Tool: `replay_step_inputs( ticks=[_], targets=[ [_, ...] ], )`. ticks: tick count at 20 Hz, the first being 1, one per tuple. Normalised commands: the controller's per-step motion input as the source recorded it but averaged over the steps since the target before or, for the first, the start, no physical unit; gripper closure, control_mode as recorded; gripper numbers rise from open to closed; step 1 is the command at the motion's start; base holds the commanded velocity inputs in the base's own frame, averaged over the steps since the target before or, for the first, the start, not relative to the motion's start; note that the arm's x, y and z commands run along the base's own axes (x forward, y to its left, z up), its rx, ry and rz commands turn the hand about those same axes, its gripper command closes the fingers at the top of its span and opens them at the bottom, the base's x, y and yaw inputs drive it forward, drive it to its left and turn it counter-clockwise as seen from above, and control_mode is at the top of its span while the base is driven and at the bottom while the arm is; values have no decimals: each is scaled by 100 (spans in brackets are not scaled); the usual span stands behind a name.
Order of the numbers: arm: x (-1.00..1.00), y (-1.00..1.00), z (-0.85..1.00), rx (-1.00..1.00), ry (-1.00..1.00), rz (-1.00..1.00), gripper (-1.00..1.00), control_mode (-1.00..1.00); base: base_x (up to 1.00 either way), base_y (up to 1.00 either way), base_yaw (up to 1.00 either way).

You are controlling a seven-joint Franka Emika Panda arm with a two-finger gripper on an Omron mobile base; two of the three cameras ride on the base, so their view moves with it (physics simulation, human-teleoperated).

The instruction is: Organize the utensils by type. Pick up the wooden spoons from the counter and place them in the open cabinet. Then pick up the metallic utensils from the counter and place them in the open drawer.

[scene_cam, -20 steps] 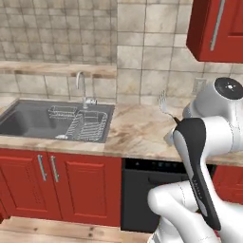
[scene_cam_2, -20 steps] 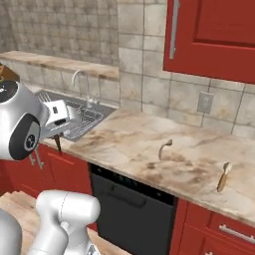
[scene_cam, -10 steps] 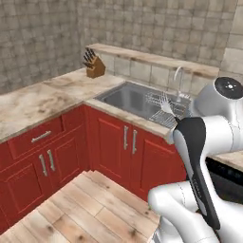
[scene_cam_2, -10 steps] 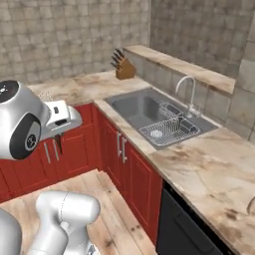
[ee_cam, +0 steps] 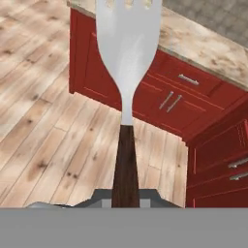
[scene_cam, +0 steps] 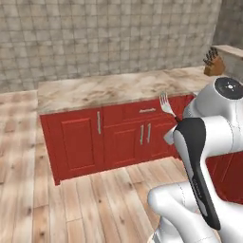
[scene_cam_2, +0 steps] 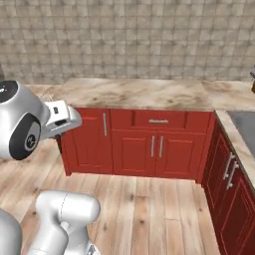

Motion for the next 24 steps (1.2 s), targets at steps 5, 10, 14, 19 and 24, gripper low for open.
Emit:
replay_step_inputs(
  ticks=[5,10,14,19,24],
  targets=[
    [0,0,0,0,0,0,100,100,-32,48,89],
    [0,0,0,0,0,0,100,100,3,34,79],
    [0,0,0,0,0,0,100,100,26,0,53],
    [0,0,0,0,0,0,100,100,28,-1,41],
    [0,0,0,0,0,0,100,100,81,1,48]
  ],
)
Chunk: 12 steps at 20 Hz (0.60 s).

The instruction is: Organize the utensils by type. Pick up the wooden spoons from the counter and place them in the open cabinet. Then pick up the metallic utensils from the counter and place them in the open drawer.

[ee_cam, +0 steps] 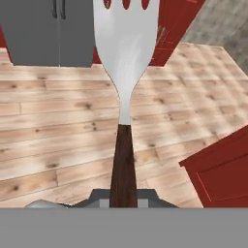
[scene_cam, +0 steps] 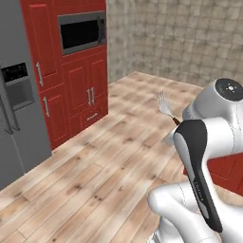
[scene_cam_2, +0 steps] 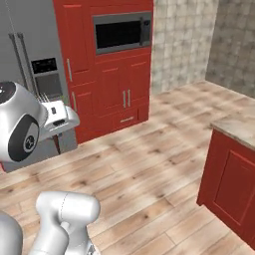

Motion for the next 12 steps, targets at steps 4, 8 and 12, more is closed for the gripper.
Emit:
replay_step_inputs(
  ticks=[4,8,12],
  targets=[
    [0,0,0,0,0,0,100,100,94,0,47],
    [0,0,0,0,0,0,100,100,81,0,52],
    [0,0,0,0,0,0,100,100,74,0,53]
  ],
)
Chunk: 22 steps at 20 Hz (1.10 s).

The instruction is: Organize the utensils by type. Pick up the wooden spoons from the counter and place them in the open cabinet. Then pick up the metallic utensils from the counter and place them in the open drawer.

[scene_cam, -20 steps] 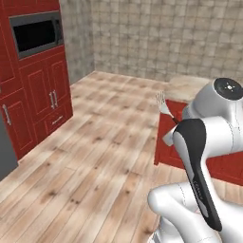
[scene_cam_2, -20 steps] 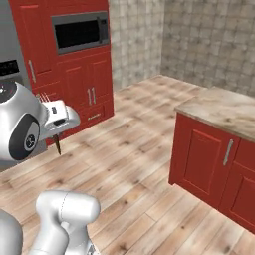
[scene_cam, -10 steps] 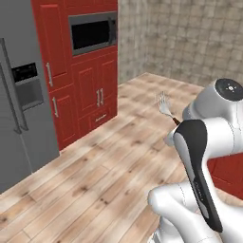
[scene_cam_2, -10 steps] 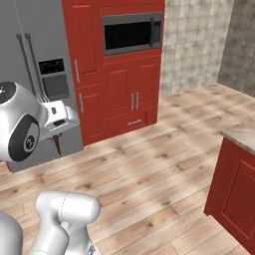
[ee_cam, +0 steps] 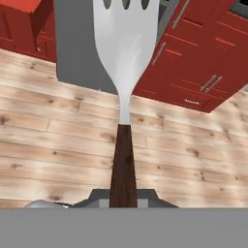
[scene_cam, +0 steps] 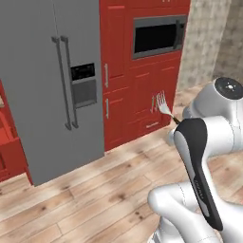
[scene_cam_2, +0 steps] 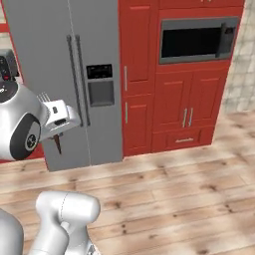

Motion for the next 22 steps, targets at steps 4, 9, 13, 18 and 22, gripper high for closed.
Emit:
replay_step_inputs(
  ticks=[4,9,13,18,22],
  targets=[
    [0,0,0,0,0,0,100,100,80,5,53],
    [0,0,0,0,0,0,100,100,78,3,56],
    [0,0,0,0,0,0,100,100,86,0,55],
    [0,0,0,0,0,0,100,100,82,0,54],
    [0,0,0,0,0,0,100,100,76,0,52]
  ],
)
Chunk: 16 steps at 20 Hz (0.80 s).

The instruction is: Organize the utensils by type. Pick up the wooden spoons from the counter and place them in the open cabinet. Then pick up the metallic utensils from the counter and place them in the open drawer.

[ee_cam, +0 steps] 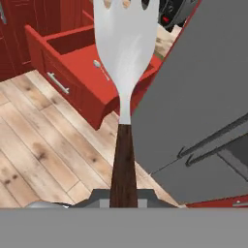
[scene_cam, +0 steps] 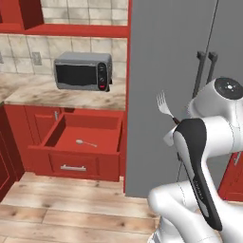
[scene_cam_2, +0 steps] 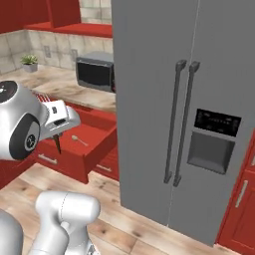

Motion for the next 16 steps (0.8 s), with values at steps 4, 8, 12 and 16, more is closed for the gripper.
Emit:
replay_step_inputs(
  ticks=[4,8,12,16],
  targets=[
    [0,0,0,0,0,0,100,100,65,0,51],
    [0,0,0,0,0,0,100,100,50,-1,49],
    [0,0,0,0,0,0,100,100,23,-6,36],
    [0,0,0,0,0,0,100,100,20,-13,35]
  ],
)
